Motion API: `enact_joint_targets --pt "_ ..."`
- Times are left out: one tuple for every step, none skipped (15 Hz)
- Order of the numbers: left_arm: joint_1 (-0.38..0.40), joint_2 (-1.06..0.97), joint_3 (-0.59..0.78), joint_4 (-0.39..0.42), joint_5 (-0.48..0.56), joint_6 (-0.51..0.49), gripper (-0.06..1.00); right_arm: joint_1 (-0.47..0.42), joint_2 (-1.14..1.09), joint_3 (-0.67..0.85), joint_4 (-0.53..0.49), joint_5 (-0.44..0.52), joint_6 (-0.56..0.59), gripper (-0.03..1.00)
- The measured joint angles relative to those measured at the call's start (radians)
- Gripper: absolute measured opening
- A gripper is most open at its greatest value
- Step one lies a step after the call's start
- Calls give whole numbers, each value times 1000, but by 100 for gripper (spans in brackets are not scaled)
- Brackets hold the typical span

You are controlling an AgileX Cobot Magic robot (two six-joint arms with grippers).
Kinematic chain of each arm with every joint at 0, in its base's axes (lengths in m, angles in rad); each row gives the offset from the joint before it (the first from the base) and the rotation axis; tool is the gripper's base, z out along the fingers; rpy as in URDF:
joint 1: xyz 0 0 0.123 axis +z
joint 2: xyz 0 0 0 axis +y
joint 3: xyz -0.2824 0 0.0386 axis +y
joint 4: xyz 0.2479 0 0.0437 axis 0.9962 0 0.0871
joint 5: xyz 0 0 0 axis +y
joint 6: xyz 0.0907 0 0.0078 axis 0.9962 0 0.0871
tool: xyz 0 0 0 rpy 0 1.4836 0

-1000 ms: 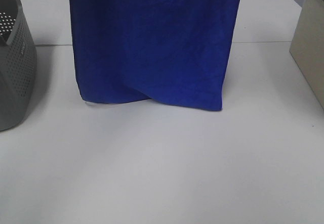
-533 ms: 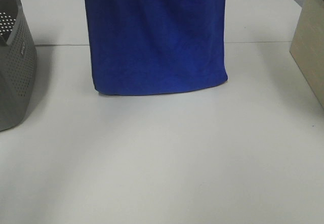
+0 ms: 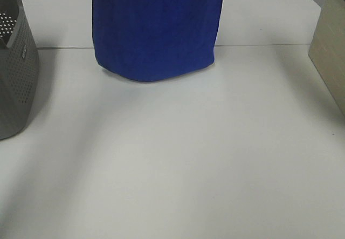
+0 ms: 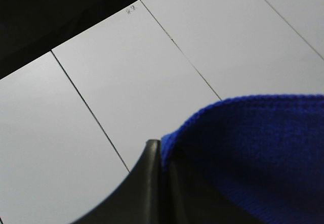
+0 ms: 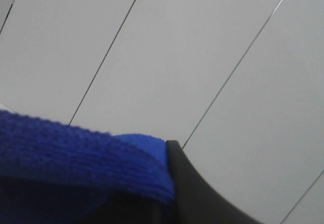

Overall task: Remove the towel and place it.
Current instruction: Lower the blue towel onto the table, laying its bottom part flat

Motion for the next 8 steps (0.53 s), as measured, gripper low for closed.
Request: enact_joint_targets --pt "4 49 -88 -3 48 -11 0 0 21 -29 10 -3 1 1" --pt "4 69 -132 -3 68 -16 0 0 29 -42 14 -4 4 1" --pt "4 100 -203 -3 107 -23 0 0 39 -56 25 -6 8 1" --pt "4 120 -242 -3 135 -26 0 -1 40 -60 41 -6 8 1" --pt "4 128 -257 -3 167 -26 0 -7 40 -62 54 -2 8 1" --pt "4 131 -262 -3 199 -26 0 -14 40 -64 59 7 8 1" --pt "4 132 -263 -3 229 -27 0 -23 40 -64 66 30 8 1" --pt "4 132 -264 -3 255 -27 0 -27 40 -64 82 59 8 1"
